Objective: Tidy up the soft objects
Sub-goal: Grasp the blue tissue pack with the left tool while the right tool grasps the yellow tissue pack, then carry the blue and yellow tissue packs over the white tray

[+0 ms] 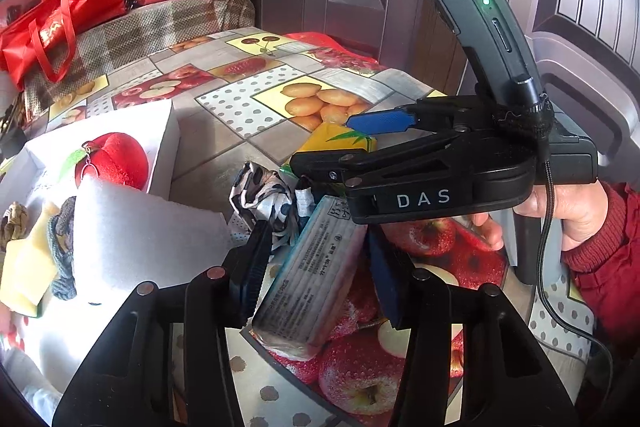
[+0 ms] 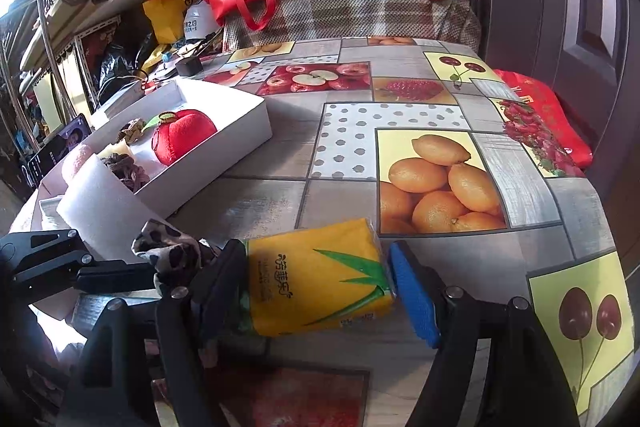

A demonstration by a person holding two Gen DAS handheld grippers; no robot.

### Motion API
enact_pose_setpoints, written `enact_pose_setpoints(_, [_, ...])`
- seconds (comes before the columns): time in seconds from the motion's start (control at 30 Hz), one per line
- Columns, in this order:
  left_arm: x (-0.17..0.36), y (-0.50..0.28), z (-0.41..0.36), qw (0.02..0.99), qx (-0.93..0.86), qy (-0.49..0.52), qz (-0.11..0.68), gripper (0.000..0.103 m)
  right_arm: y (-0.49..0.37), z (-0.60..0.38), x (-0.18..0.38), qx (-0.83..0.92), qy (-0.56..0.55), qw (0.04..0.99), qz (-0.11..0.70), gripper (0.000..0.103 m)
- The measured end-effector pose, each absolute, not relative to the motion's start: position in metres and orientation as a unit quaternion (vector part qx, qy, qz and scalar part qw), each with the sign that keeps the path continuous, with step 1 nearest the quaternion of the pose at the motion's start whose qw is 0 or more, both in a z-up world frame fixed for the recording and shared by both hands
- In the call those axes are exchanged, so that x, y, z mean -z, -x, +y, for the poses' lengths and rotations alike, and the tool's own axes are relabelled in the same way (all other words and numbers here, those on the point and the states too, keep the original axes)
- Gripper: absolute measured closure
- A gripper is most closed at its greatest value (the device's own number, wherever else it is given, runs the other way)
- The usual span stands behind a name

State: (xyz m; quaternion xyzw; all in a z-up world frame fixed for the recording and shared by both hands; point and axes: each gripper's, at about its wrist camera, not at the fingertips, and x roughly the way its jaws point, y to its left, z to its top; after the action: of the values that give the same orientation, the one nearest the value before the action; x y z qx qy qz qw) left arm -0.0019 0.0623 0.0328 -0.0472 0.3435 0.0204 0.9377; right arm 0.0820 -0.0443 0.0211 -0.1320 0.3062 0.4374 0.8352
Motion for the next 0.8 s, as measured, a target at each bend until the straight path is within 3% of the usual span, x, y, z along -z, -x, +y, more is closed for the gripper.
enact_pose_setpoints(0.1, [-0.032, 0.005, 0.067, 0.935, -0.017, 0.07, 0.347, 0.056, -0.074, -0.037, -0.021, -0.438, 0.157, 0.835, 0.295, 0.023])
enact_pose_setpoints(0.47, [-0.026, 0.001, 0.064, 0.927, -0.029, 0.067, 0.368, 0.056, -0.081, -0.035, -0.015, -0.438, 0.152, 0.826, 0.32, 0.023])
enact_pose_setpoints(0.57, [-0.028, 0.004, 0.062, 0.931, -0.024, 0.06, 0.359, 0.07, -0.078, -0.034, -0.015, -0.436, 0.159, 0.827, 0.316, 0.022])
enact_pose_setpoints(0.67, [-0.03, 0.005, 0.058, 0.933, -0.026, 0.049, 0.355, 0.075, -0.079, -0.035, -0.015, -0.431, 0.157, 0.83, 0.318, 0.023])
enact_pose_setpoints(0.7, [-0.031, 0.006, 0.057, 0.935, -0.028, 0.044, 0.35, 0.076, -0.08, -0.036, -0.015, -0.427, 0.155, 0.832, 0.317, 0.029])
enact_pose_setpoints(0.8, [-0.036, 0.013, 0.055, 0.942, -0.037, 0.034, 0.331, 0.077, -0.078, -0.041, -0.018, -0.414, 0.149, 0.844, 0.305, 0.033])
